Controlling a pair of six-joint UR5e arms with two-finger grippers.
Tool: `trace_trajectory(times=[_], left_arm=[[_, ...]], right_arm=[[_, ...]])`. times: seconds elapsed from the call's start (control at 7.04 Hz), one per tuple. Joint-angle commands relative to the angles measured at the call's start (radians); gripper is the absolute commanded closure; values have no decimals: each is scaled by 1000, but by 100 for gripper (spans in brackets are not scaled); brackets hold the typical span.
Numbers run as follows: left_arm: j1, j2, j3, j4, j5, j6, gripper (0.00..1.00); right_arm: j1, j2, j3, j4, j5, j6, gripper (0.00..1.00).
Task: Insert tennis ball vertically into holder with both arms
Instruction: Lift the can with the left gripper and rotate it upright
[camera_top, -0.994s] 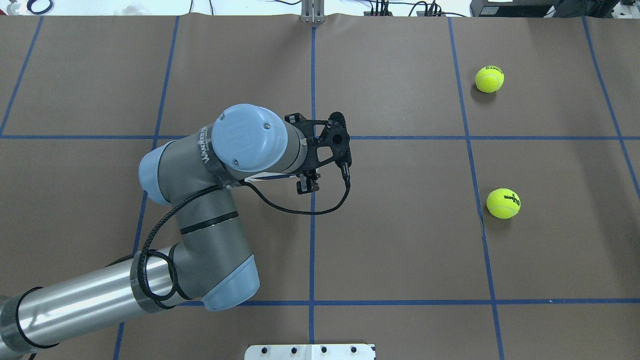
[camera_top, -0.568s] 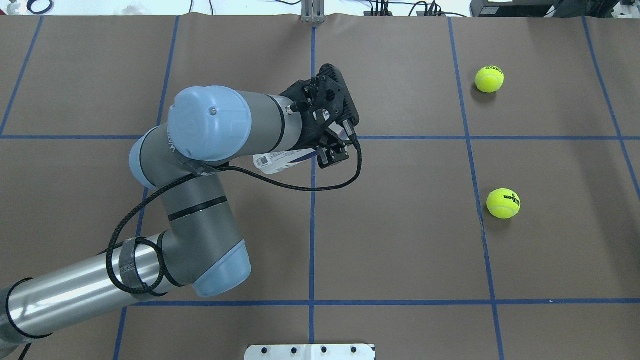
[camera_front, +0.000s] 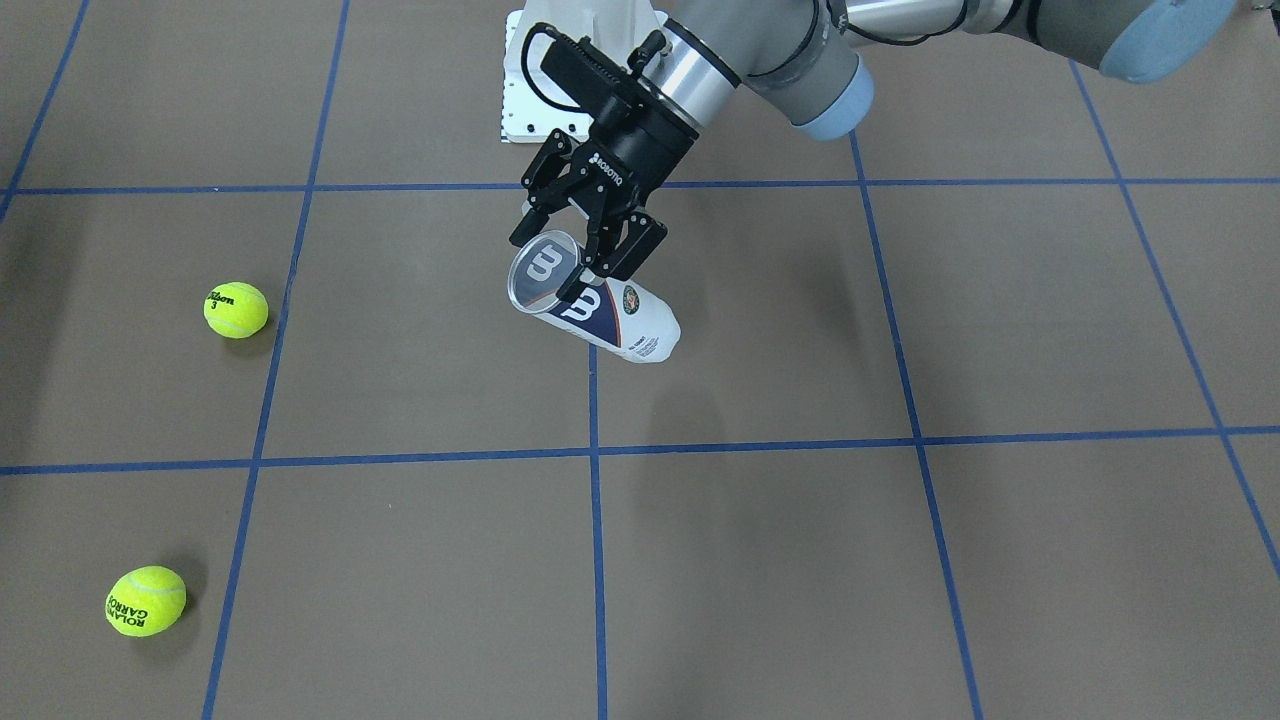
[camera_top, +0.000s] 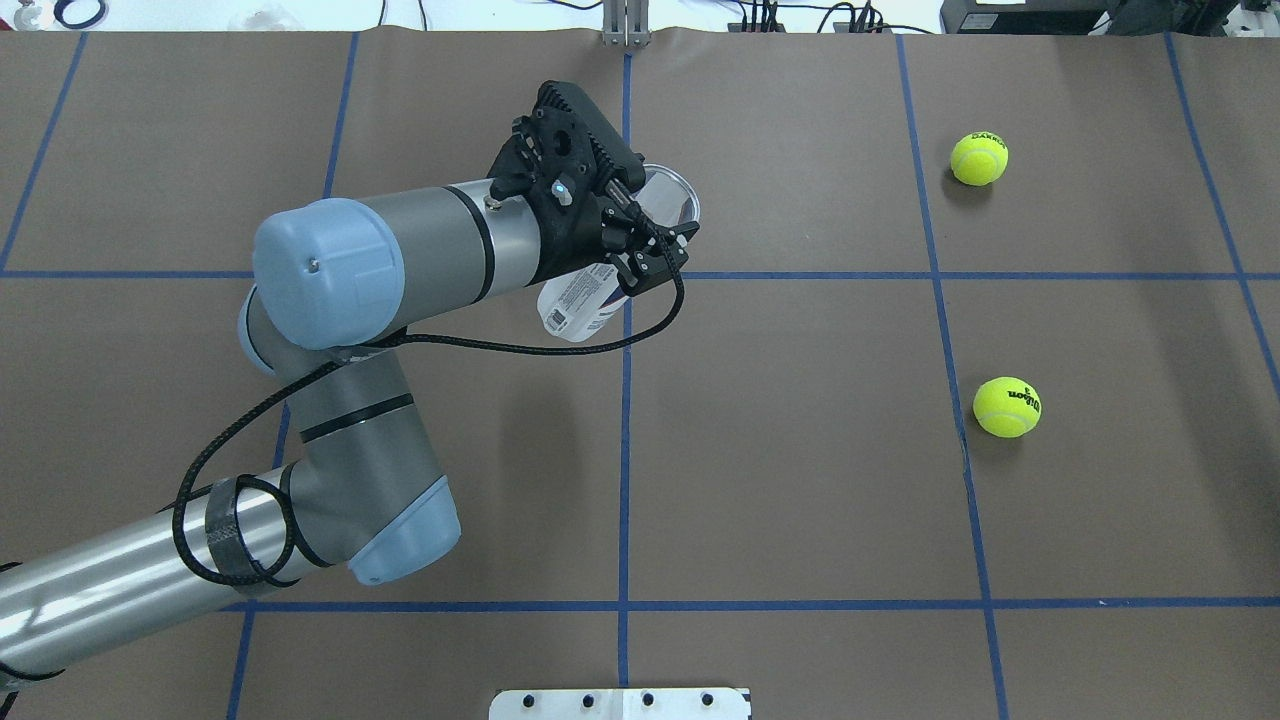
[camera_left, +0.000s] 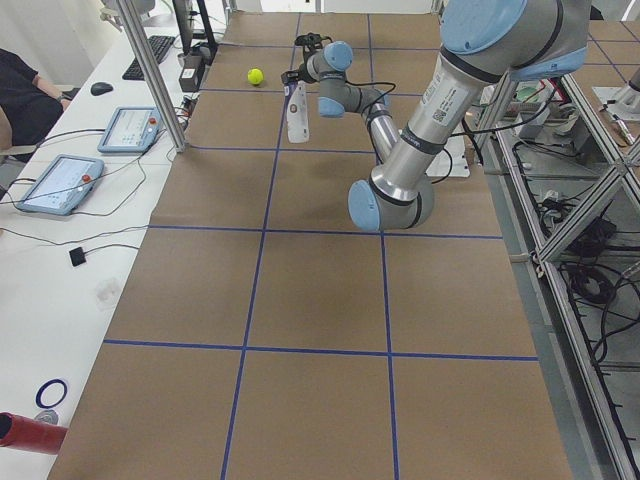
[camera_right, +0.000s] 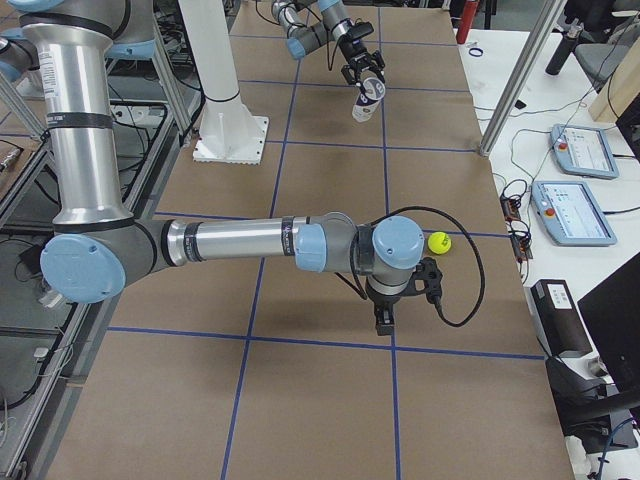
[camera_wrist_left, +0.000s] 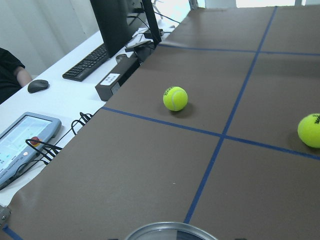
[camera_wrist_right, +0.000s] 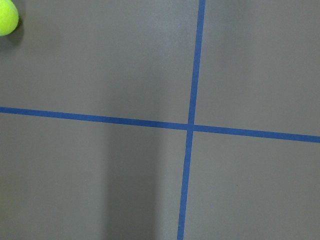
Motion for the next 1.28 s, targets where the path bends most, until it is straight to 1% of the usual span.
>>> trace_trajectory(times=[0.0,0.14,0.28,0.43,0.57,0.71,0.85,0.99,1.14], left_arm=[[2,26,4,-109,84,-113,86],[7,42,6,-150,130,-181,86],[12,59,18,-213,189,-196,86],[12,70,54,-309,196,-197,80],[12,72,123,-432,199,-197,79],[15,73,200,-535,249,-197,81],[19,73,267,-638,275,-195,83],[22,72,312,-687,276,-195,83],[21,73,332,-707,276,-191,83]], right_arm=[[0,11,1,0,1,2,1],[0,11,2,0,1,0,1],[0,11,2,0,1,2,0],[0,14,2,0,1,2,0],[0,15,2,0,1,0,0],[0,15,2,0,1,0,1],[0,15,2,0,1,0,0],[0,15,2,0,1,0,1],[0,15,2,0,1,0,1]])
